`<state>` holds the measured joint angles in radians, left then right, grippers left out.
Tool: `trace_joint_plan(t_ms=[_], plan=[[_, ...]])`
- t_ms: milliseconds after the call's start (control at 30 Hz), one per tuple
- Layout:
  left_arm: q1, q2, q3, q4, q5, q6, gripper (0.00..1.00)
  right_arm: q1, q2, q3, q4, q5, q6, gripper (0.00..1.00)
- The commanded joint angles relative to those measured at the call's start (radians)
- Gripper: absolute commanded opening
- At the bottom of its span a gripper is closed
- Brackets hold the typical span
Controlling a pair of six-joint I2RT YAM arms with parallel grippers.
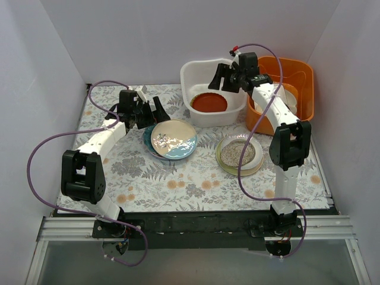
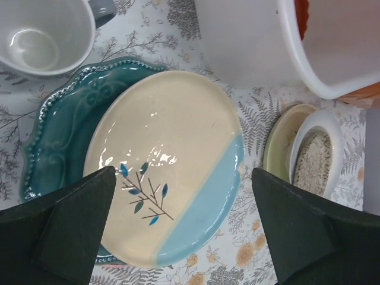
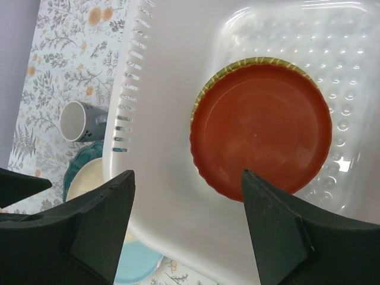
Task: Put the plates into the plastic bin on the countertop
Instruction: Place the plate in the plastic bin, then pick up the plate at the center of the board.
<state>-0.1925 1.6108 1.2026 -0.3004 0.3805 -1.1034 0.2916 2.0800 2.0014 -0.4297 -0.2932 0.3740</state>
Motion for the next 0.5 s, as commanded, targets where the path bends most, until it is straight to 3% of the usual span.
trace_joint_plan(t_ms=[0, 467], plan=[[0.005, -0.072, -0.026, -0.049, -0.072, 0.014, 0.98, 0.021, -0.078, -0.044, 0.069, -0.046, -0.018, 0.80], [0.007, -0.097, -0.110, -0.082, -0.134, -0.018, 0.98, 0.060, -0.239, -0.295, 0.201, -0.164, -0.006, 0.79]])
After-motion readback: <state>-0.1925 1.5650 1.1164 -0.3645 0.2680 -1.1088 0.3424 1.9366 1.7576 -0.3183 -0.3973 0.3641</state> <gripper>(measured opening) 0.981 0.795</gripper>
